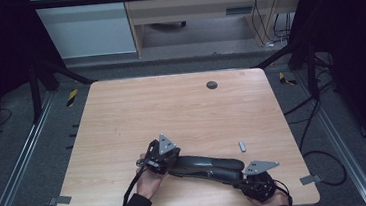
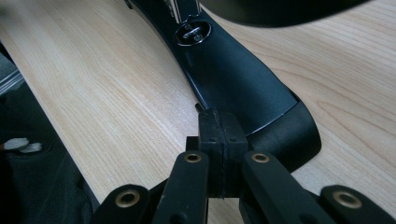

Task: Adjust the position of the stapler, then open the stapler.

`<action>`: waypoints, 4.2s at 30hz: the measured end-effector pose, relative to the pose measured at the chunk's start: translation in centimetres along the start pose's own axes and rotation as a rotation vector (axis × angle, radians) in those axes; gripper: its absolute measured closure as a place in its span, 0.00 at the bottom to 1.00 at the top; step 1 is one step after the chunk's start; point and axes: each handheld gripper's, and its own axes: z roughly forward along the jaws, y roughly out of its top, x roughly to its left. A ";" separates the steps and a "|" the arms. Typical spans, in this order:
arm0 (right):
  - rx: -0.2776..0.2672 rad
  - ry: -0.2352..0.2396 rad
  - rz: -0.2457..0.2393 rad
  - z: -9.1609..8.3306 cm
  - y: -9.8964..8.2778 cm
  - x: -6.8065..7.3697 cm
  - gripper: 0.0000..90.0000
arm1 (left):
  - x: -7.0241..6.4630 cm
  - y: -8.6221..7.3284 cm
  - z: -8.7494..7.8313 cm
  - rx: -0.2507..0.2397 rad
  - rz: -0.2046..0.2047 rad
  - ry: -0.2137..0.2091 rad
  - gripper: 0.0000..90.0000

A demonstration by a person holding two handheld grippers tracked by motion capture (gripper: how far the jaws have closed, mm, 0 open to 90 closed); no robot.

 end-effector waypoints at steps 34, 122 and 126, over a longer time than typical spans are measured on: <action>-0.005 -0.016 -0.001 0.3 0.1 -0.8 1.00 | -0.5 0.1 -0.1 0.037 -0.001 0.001 1.00; -0.191 -0.342 0.147 -4.0 -1.0 -5.4 0.58 | -7.8 4.2 -5.9 -0.043 0.258 0.029 0.30; -0.188 -0.341 0.142 -4.0 -1.0 -5.4 0.59 | -8.5 4.5 -5.6 -0.034 0.284 0.032 0.29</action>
